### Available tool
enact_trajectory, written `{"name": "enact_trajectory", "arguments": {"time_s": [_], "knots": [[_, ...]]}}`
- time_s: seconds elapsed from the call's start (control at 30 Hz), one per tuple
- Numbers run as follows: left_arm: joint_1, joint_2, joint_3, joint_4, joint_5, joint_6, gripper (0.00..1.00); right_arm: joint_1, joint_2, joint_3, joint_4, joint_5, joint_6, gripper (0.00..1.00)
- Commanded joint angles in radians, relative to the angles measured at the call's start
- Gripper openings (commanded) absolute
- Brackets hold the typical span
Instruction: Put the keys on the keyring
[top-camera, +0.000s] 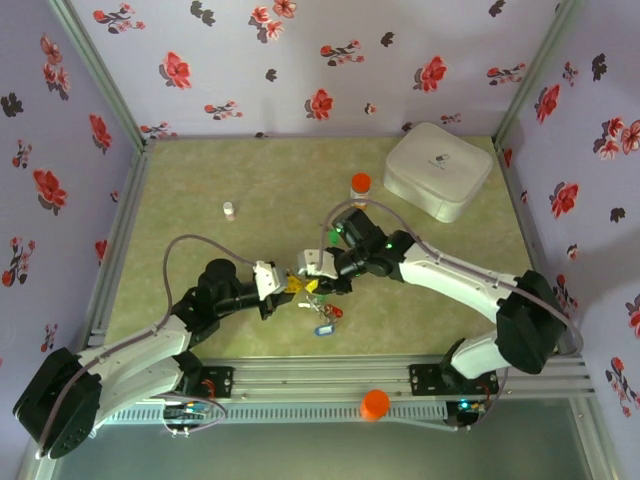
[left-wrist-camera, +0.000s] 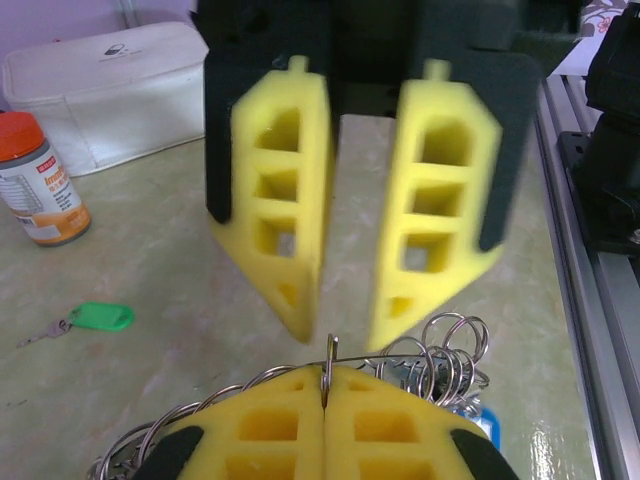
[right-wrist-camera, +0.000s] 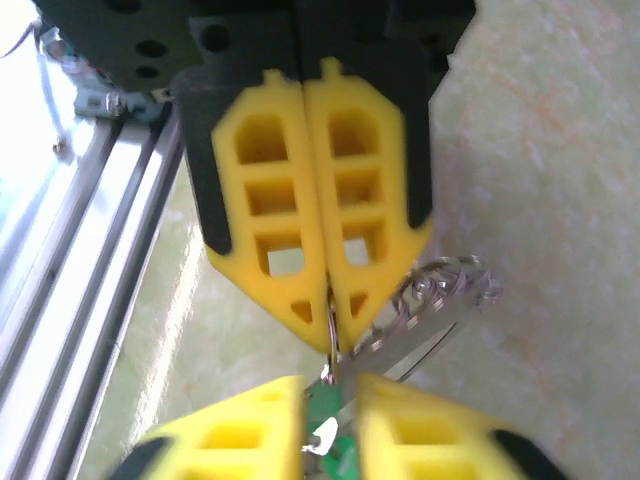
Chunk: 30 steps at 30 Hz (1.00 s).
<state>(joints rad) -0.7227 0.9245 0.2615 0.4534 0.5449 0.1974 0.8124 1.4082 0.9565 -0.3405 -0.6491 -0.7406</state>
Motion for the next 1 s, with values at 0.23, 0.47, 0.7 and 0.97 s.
{"name": "enact_trajectory", "arguments": {"time_s": [0.23, 0.47, 0.7, 0.97], "knots": [[-0.003, -0.029, -0.063, 0.208, -0.005, -0.055, 0.0, -0.055, -0.072, -0.203, 0.352, -0.15, 0.181, 0.29], [-0.003, -0.005, -0.068, 0.247, -0.008, -0.068, 0.0, -0.033, -0.062, -0.215, 0.432, -0.154, 0.22, 0.28], [-0.003, 0.02, -0.067, 0.279, -0.002, -0.062, 0.0, -0.032, -0.056, -0.214, 0.46, -0.179, 0.238, 0.27], [-0.003, 0.028, -0.064, 0.291, 0.011, -0.062, 0.0, -0.024, -0.033, -0.199, 0.456, -0.178, 0.235, 0.24]]}}
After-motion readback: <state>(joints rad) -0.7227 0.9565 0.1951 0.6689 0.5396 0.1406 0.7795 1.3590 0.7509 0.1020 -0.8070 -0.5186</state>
